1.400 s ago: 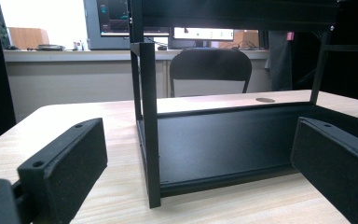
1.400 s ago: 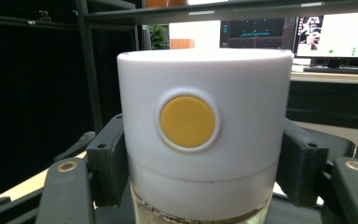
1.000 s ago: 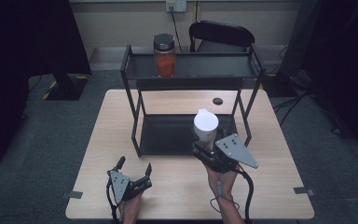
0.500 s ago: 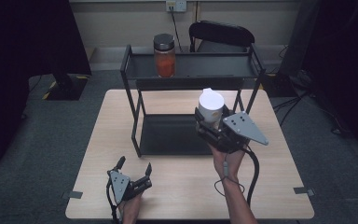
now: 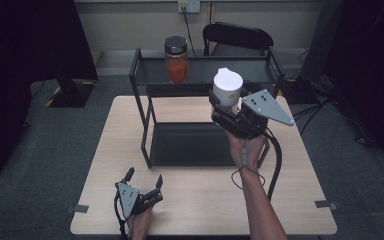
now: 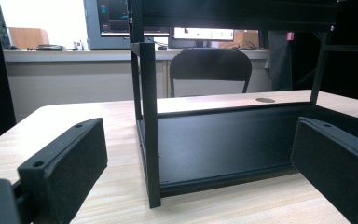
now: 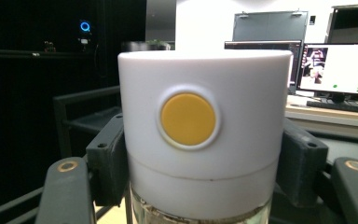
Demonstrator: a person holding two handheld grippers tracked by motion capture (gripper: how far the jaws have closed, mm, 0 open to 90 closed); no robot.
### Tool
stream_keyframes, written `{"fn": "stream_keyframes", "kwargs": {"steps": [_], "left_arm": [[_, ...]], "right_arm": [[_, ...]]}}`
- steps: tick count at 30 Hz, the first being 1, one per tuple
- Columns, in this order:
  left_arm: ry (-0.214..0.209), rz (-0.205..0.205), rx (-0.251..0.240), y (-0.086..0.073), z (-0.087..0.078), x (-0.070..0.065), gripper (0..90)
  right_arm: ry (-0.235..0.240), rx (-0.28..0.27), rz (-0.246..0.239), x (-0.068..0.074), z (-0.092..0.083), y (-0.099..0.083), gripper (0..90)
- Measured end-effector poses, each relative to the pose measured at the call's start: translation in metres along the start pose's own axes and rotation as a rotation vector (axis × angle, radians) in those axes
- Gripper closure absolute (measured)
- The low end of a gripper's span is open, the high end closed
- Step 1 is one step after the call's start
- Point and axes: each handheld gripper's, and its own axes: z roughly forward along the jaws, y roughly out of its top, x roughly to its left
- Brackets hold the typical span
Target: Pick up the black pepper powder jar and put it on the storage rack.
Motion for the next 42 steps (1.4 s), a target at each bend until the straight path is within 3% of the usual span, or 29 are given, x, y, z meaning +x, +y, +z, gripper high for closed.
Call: {"fn": "stream_keyframes", "kwargs": {"steps": [21,34,42], "left_arm": [[-0.001,0.0,0.0,0.0,0.0,0.0,2.8],[-0.002,-0.001,0.001,0.0,0.0,0.0,2.7],[-0.002,0.0,0.0,0.0,0.0,0.0,2.5]], "right_arm": [[0.015,-0.014,-0.013,-0.005,0.055,0.046,30.4],[-0.013,0.008,0.002,-0.013,0.094,0.041,30.4],[-0.032,0.021,0.058,-0.019,0.112,0.04,30.4]]}}
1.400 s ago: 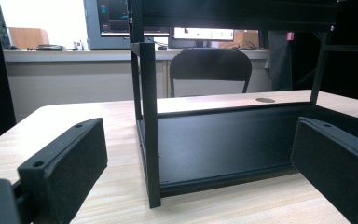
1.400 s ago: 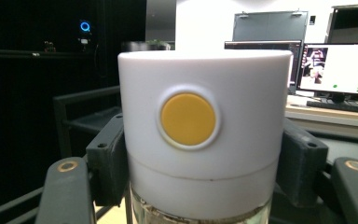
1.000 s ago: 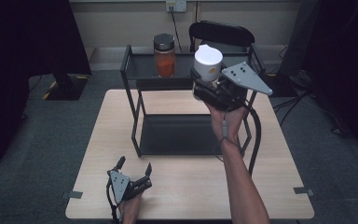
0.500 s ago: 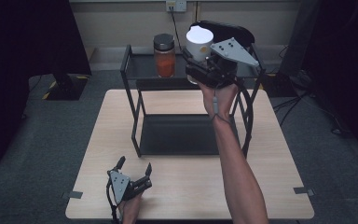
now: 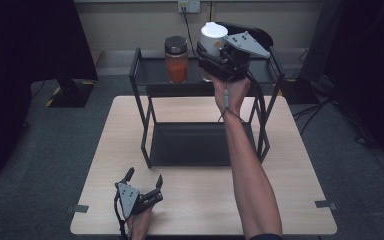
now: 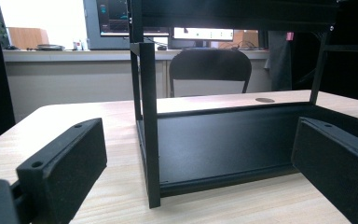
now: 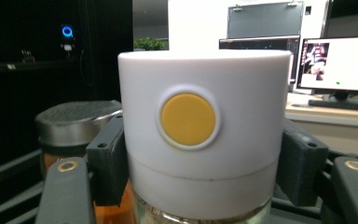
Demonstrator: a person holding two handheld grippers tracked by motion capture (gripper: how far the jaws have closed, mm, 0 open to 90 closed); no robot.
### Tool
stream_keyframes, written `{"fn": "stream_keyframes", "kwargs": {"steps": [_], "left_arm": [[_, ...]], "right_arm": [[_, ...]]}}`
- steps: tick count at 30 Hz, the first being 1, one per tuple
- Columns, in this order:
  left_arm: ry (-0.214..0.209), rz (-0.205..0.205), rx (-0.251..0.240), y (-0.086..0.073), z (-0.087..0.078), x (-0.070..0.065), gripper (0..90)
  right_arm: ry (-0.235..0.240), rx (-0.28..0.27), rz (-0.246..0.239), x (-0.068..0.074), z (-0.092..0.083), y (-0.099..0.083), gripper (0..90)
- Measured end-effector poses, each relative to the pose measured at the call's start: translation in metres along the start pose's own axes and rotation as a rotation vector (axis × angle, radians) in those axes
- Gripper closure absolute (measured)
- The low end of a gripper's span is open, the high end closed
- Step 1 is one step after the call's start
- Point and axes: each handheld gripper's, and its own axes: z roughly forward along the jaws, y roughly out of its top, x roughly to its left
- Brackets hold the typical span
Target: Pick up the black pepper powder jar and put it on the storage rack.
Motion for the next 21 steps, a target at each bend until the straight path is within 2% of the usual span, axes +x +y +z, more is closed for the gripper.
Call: {"fn": "stream_keyframes", "kwargs": {"steps": [10,15,21], "left_arm": [[0.0,0.0,0.0,0.0,0.0,0.0,2.4],[0.0,0.0,0.0,0.0,0.0,0.0,2.4],[0.0,0.001,0.0,0.0,0.0,0.0,2.4]], "right_arm": [[-0.016,0.038,-0.008,-0.002,0.009,-0.001,30.4],[-0.013,0.046,0.007,-0.004,0.011,0.0,30.4],[-0.012,0.048,-0.005,-0.003,0.011,-0.001,30.4]]}}
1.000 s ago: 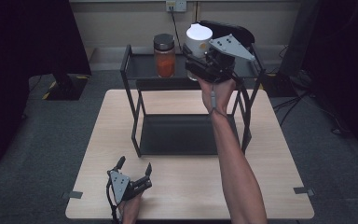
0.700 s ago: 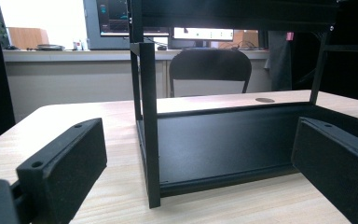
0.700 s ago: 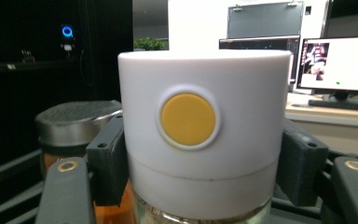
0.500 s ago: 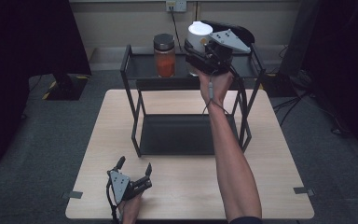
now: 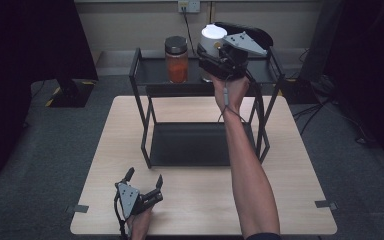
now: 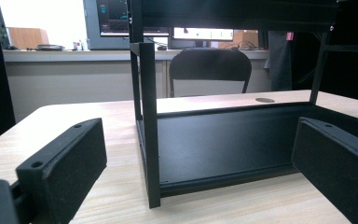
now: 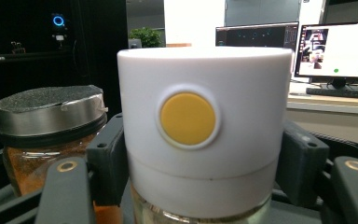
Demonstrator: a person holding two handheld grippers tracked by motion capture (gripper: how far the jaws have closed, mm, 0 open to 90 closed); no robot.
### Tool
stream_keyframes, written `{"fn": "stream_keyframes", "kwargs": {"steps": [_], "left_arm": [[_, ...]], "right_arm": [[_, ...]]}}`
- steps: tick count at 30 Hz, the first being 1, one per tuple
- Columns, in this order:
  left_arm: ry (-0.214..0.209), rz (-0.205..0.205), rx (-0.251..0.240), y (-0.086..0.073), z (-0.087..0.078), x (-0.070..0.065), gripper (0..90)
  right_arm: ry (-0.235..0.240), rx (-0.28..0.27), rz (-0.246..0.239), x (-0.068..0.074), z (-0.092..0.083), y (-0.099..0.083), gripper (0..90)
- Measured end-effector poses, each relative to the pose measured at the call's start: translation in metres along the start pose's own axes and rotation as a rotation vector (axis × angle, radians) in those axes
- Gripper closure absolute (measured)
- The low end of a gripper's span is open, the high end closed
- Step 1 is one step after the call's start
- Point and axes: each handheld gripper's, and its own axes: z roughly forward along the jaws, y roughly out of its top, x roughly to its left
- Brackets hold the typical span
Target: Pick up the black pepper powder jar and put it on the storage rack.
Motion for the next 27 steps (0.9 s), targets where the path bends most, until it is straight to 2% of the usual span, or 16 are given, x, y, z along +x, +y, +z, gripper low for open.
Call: {"fn": "stream_keyframes", "kwargs": {"steps": [19,23,27], "left_arm": [[0.0,0.0,0.0,0.0001,0.0,0.0001,2.4],[-0.001,-0.001,0.0,0.0,0.0,0.0001,2.4],[-0.001,-0.001,0.0,0.0,0.0,0.0001,2.4]], "right_arm": [[-0.015,-0.01,0.0,0.0045,0.0017,-0.0025,29.4],[-0.024,-0.031,0.001,0.0067,0.0,-0.0056,25.8],[-0.022,-0.035,0.0,0.0066,-0.0012,-0.0057,17.9]]}}
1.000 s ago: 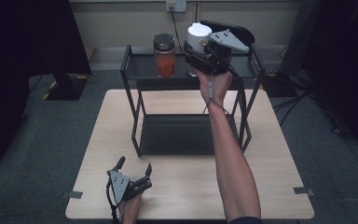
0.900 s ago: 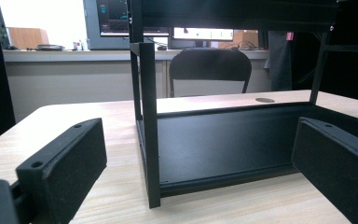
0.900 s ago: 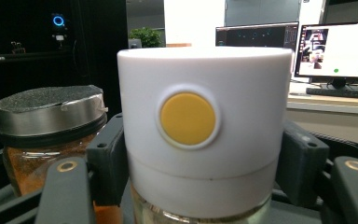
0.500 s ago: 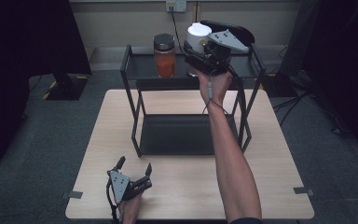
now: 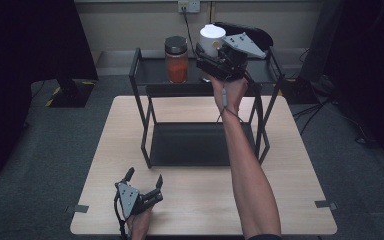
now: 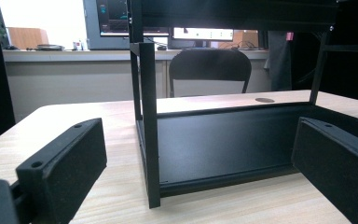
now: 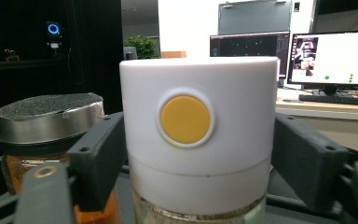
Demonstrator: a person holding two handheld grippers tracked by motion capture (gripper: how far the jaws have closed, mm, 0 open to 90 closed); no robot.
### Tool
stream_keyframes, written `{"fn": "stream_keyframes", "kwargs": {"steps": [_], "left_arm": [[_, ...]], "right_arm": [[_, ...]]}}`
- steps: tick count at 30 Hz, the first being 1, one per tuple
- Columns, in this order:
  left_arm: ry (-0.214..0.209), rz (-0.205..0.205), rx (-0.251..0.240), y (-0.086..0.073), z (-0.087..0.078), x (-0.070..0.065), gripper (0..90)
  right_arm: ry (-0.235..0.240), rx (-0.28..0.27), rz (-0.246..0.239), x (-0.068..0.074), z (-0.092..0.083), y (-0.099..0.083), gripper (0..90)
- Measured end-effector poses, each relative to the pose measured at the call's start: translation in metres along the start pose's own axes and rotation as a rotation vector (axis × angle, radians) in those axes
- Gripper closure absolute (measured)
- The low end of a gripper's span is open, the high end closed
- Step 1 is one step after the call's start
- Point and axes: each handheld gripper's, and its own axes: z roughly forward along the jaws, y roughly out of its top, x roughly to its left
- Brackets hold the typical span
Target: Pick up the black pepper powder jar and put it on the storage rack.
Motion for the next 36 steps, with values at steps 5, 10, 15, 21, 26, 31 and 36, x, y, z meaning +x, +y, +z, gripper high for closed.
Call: {"fn": "stream_keyframes", "kwargs": {"steps": [5,10,15,21,26,31,36], "left_arm": [[0.0,-0.002,-0.002,0.0,0.0,0.0,2.4],[0.0,-0.001,-0.001,0.0,0.0,0.0,2.4],[0.0,0.0,0.0,0.0,0.0,0.0,2.4],[0.0,0.0,0.0,0.0,0.0,0.0,2.5],[0.0,0.0,0.0,0.0,0.0,0.0,2.4],[0.0,0.0,0.0,0.0,0.0,0.0,2.5],[0.0,0.0,-0.001,0.0,0.0,0.0,2.5]], "right_arm": [[-0.02,-0.023,-0.004,0.003,-0.002,-0.004,4.9],[-0.021,-0.044,-0.014,0.004,-0.007,-0.007,0.2],[-0.018,-0.061,-0.023,0.006,-0.011,-0.011,0.0],[-0.016,-0.076,-0.026,0.007,-0.017,-0.013,0.0],[-0.013,-0.083,-0.023,0.007,-0.022,-0.016,0.0],[-0.006,-0.088,-0.02,0.007,-0.027,-0.019,0.0],[0.006,-0.089,-0.009,0.006,-0.033,-0.021,0.0]]}}
